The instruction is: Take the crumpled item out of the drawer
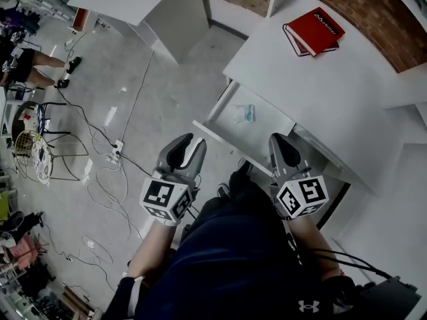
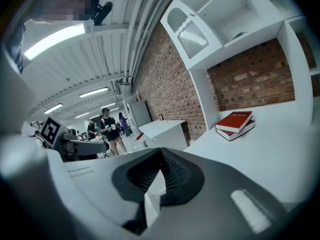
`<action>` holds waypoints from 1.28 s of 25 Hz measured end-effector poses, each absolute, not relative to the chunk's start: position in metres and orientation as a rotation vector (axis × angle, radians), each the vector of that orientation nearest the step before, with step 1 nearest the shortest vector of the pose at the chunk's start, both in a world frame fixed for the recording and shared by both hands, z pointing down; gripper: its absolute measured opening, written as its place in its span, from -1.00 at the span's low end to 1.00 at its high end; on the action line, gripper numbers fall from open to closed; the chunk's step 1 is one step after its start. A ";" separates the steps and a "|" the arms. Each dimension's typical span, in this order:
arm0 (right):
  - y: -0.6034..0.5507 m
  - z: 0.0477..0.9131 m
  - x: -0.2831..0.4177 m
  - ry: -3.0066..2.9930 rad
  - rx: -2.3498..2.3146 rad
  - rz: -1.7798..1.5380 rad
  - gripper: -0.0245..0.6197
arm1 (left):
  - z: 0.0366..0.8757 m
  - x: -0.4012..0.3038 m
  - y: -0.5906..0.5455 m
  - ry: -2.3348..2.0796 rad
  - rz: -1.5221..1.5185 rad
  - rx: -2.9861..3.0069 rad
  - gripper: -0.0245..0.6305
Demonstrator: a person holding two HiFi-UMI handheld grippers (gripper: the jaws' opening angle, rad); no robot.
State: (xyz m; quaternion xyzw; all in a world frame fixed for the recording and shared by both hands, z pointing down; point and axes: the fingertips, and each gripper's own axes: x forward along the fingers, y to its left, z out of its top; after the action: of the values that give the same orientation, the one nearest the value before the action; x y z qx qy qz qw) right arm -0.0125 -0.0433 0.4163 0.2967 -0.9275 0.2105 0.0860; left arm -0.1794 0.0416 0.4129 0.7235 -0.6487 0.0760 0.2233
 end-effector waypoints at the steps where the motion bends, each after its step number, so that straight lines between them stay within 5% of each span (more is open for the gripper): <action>1: -0.052 0.417 -0.013 -2.761 0.890 0.637 -0.91 | 0.413 -0.181 0.032 -1.791 0.223 1.994 -0.49; 8: -0.088 0.426 -0.002 -2.715 0.954 0.693 -0.91 | 0.421 -0.184 -0.015 -1.758 0.290 2.030 -0.49; 13: -0.094 0.431 0.005 -2.681 1.017 0.725 -0.91 | 0.437 -0.180 -0.037 -1.676 0.365 2.076 -0.92; 26: -0.092 0.466 0.031 -2.476 1.330 0.890 -0.91 | 0.549 -0.123 -0.085 -1.082 0.786 2.310 -0.92; 32: -0.083 0.490 0.040 -2.392 1.422 0.977 -0.91 | 0.598 -0.103 -0.094 -0.900 1.003 2.341 -0.61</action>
State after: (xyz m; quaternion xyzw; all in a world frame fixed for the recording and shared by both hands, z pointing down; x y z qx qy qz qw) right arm 0.0397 -0.0828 0.4901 0.4799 -0.8072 0.3299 0.0960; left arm -0.1033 -0.0942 0.5981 0.8458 -0.3250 0.3624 0.2186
